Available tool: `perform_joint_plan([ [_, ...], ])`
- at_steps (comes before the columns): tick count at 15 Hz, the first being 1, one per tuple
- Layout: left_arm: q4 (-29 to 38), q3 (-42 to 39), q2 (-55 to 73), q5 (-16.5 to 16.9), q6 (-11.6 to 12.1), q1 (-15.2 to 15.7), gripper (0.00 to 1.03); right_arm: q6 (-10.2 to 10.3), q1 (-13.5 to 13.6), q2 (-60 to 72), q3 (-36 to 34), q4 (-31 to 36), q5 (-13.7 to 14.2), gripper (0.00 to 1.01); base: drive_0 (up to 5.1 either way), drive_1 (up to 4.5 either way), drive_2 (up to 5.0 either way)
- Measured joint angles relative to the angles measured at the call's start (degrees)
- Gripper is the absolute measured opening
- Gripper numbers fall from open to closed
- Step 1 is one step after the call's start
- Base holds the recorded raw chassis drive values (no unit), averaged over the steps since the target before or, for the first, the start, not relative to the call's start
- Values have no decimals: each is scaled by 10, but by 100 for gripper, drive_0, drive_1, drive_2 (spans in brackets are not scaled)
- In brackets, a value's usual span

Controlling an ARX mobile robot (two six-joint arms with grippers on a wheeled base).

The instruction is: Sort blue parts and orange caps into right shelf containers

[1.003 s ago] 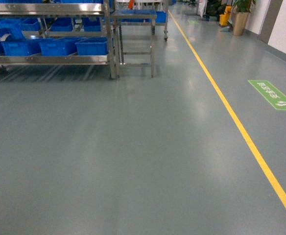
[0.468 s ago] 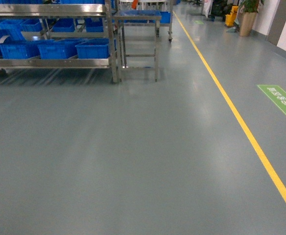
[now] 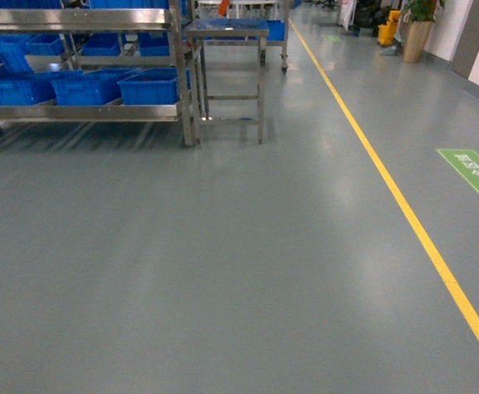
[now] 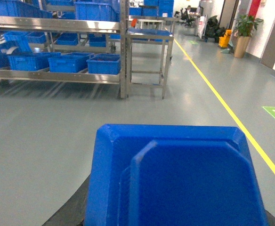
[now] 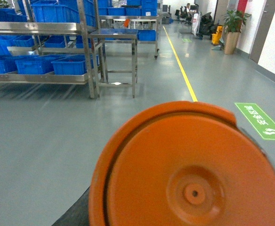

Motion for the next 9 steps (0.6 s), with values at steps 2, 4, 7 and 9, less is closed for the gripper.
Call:
perform_joint_plan([
  [2,0,0,0,0,0,0,42,0,0,0,0,1,0,45,-1,428,-429],
  [4,-1,0,0,0,0,0,42,0,0,0,0,1,0,45,0,429,-428],
  [7,-1,0,0,0,0,0,42,0,0,0,0,0,0,45,1,430,-428],
  [9,1,0,0,0,0,0,42,0,0,0,0,-1,0,45,5,434,-424],
])
